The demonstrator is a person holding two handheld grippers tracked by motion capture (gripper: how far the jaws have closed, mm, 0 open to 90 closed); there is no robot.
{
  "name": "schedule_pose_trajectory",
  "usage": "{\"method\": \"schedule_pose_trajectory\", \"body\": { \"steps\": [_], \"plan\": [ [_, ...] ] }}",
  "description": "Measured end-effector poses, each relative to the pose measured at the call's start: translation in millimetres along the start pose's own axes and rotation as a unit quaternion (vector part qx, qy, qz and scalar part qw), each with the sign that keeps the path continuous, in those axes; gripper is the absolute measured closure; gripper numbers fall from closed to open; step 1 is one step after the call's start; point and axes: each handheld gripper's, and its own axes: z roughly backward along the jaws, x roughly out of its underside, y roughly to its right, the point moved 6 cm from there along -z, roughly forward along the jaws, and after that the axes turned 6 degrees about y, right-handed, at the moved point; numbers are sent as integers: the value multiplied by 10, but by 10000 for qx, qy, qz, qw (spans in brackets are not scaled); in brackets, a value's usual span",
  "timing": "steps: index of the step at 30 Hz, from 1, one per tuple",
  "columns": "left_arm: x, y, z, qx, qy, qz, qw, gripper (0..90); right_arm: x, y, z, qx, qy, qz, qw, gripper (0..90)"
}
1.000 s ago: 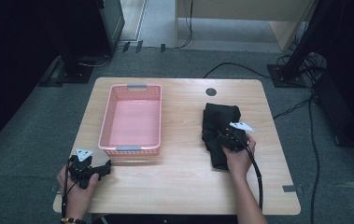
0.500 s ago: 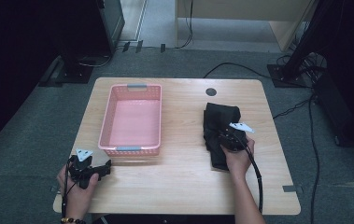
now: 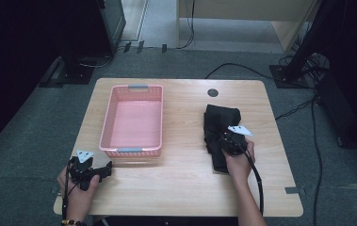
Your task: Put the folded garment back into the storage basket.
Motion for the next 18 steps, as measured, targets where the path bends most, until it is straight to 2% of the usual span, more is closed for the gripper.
{"method": "schedule_pose_trajectory", "body": {
  "steps": [10, 15, 18],
  "plan": [
    [0, 0, 0, 0, -1, 0, 10000, 0, 9, -92, 37, -280, 63, 143, 9995, 628],
    [0, 0, 0, 1, -1, -1, 10000, 0, 1, -157, 80, -396, 26, -119, 9991, 630],
    [-1, 0, 0, 1, -1, 0, 10000, 0, -6, -211, 113, -397, 49, -140, 9991, 634]
  ]
}}
